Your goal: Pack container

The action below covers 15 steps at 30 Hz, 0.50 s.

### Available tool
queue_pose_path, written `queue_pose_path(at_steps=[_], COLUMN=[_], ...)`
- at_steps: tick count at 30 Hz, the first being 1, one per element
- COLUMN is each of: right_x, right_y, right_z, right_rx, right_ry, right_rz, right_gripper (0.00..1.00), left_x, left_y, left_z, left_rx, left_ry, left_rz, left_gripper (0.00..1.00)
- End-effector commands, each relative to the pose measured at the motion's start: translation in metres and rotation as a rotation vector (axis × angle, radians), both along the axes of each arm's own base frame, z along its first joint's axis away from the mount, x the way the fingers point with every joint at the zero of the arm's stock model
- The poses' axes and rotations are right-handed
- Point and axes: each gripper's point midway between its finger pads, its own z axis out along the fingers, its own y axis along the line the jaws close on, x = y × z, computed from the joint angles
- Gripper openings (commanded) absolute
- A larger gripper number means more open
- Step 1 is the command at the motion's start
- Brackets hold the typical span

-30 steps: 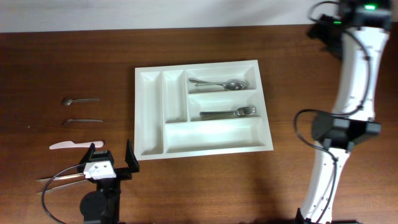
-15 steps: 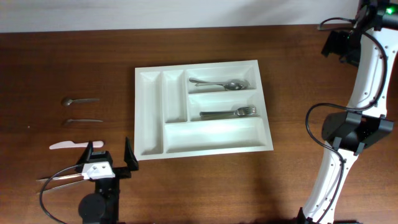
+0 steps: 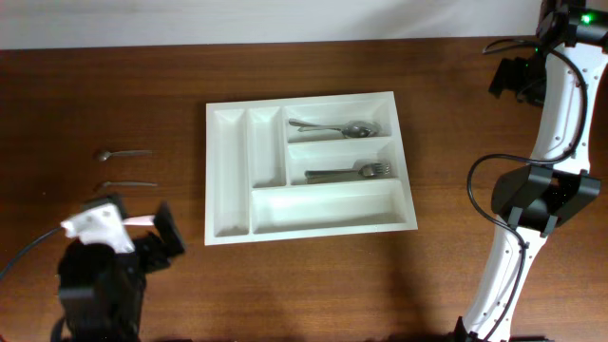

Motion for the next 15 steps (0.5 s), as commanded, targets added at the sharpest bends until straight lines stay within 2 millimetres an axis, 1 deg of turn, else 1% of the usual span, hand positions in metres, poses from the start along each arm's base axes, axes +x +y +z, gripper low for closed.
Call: queue_pose_path(at_steps=[1, 2, 3, 4, 5, 7, 8, 10, 12, 15], right_x=[0.000, 0.000, 0.000, 0.000, 0.000, 0.000, 0.000, 0.000, 0.000, 0.000], right_y=[-0.001, -0.001, -0.001, -0.001, -0.001, -0.001, -0.001, -0.001, -0.001, -0.001], right_z=[-0.004, -0.004, -0.004, -0.004, -0.004, -0.004, -0.004, -0.004, -0.004, -0.004], right_rx=[-0.015, -0.015, -0.015, -0.015, -0.015, -0.015, -0.015, -0.015, -0.015, -0.015], right_ry=[0.016, 0.016, 0.016, 0.016, 0.016, 0.016, 0.016, 0.016, 0.016, 0.016], right_rz=[0.008, 0.008, 0.008, 0.008, 0.008, 0.008, 0.008, 0.008, 0.008, 0.008], right_gripper=[0.99, 0.99, 0.99, 0.99, 0.99, 0.99, 0.99, 0.99, 0.99, 0.99], left_x=[-0.011, -0.002, 0.009, 0.016, 0.016, 0.021, 0.003, -0.029, -0.060, -0.073], left_y=[0.056, 0.050, 0.037, 0.020, 0.012, 0.020, 0.040, 0.051, 0.060, 0.074], left_z=[0.008, 0.009, 0.003, -0.008, -0.019, -0.029, -0.047, -0.069, -0.084, -0.089], left_rx=[-0.106, -0.130, -0.180, -0.237, -0.254, -0.226, -0.336, -0.524, -0.642, -0.610], left_ry=[0.089, 0.106, 0.137, 0.195, 0.254, 0.297, 0.331, 0.355, 0.379, 0.397], left_rz=[0.489, 0.456, 0.391, 0.313, 0.281, 0.327, 0.603, 0.962, 1.267, 1.381], left_gripper=[0.99, 0.99, 0.99, 0.99, 0.99, 0.99, 0.99, 0.99, 0.99, 0.99])
